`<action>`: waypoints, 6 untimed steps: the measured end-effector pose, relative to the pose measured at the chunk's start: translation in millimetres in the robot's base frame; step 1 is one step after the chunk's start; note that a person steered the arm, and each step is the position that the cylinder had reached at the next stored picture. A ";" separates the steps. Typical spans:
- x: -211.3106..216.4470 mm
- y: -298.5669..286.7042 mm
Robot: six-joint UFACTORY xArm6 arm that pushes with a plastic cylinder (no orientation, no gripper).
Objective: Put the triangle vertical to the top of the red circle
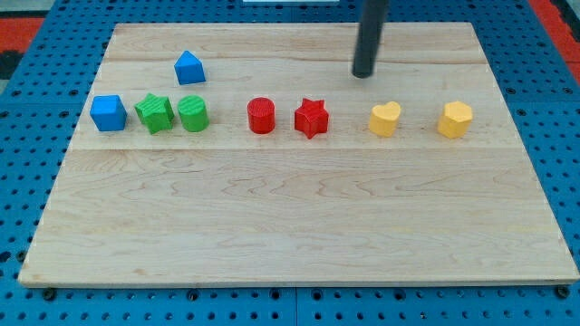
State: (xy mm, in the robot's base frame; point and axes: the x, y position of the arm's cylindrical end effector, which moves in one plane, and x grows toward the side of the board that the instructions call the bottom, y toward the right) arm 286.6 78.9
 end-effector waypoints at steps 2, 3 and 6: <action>8.6 -136.9; 38.7 -192.9; 4.7 -225.3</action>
State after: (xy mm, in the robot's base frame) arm 291.2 -146.4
